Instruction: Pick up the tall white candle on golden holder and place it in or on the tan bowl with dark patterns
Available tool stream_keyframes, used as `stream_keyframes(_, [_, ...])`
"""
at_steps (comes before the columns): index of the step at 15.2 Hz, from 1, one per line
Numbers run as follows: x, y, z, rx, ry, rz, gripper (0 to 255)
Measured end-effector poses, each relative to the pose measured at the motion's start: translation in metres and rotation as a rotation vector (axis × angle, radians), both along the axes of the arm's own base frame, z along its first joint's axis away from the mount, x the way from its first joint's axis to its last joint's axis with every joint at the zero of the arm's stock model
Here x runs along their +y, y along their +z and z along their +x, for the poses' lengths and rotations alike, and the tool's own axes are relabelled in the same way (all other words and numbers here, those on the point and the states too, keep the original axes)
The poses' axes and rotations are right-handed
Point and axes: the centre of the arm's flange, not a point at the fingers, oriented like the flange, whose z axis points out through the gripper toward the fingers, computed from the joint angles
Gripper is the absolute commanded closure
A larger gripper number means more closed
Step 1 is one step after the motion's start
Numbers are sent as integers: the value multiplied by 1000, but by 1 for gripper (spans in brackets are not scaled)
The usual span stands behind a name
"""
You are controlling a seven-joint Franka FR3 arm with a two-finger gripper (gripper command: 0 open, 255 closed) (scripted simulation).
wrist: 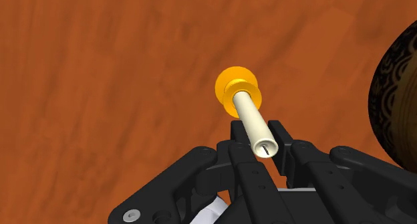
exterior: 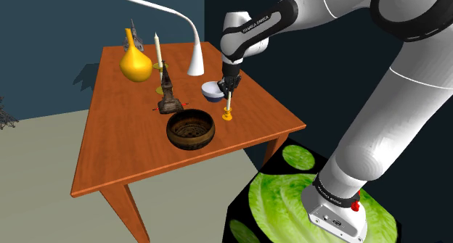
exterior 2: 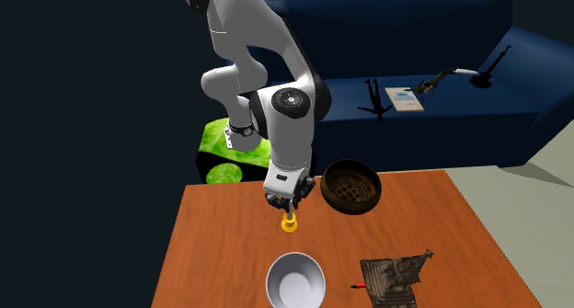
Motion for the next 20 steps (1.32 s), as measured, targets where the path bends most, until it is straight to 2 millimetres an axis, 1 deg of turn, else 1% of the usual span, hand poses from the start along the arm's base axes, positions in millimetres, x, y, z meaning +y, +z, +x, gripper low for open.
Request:
stream_keyframes(3, [0,11,0,0,0,0,255])
stream_keyframes(12, [-1,56,-1,0,0,0,255])
stream_keyframes(20, [0,101,1,0,0,0,255])
